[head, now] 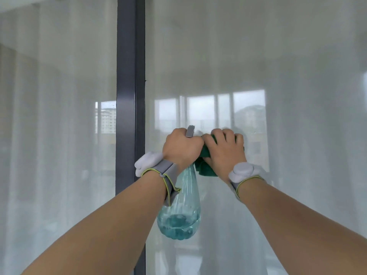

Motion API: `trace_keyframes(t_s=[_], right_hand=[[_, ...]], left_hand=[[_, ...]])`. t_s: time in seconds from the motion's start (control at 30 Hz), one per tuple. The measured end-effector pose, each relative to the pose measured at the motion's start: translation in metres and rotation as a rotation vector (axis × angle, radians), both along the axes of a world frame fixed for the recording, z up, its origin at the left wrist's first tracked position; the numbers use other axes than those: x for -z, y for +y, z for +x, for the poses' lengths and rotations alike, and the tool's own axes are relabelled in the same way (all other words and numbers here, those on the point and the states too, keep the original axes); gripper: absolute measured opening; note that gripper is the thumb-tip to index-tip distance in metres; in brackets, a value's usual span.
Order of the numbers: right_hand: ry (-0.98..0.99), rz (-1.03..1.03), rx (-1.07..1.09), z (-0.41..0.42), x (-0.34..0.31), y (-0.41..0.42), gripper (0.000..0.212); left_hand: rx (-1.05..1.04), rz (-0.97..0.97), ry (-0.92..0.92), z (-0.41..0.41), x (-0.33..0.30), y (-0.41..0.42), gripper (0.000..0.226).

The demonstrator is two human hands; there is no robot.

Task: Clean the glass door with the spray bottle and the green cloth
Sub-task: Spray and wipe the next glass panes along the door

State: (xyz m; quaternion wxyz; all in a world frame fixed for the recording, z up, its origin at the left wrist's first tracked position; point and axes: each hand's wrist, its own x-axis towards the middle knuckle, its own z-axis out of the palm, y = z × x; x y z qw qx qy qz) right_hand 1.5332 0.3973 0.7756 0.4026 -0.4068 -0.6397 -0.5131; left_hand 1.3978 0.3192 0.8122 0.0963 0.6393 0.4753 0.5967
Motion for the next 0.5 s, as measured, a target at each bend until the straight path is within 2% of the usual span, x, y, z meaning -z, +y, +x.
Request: trace_keyframes(t_s=[0.1,0.2,0.33,0.5], right_hand=[[0.077,0.018,0.013,-0.003,-0.006,0.001,0.041],[0.177,0.040,-0.019,-0.008,0.015,0.001,0.041],[0.115,0.047,0.004,-0.002,0.034,0.001,0.040],[0.012,0.041,0.030,0.005,0.006,0.003,0.041]], left_hand=[[-0.019,0.039,-0.034,-0.002,-0.009,-0.002,0.031],[-0.047,-0.002,-0.042,-0.003,-0.005,0.003,0.029],[-0.088,-0.058,0.002,0.002,0.010,0.006,0.028],[-0.101,-0.038,0.019,0.004,0.001,0.002,0.027]])
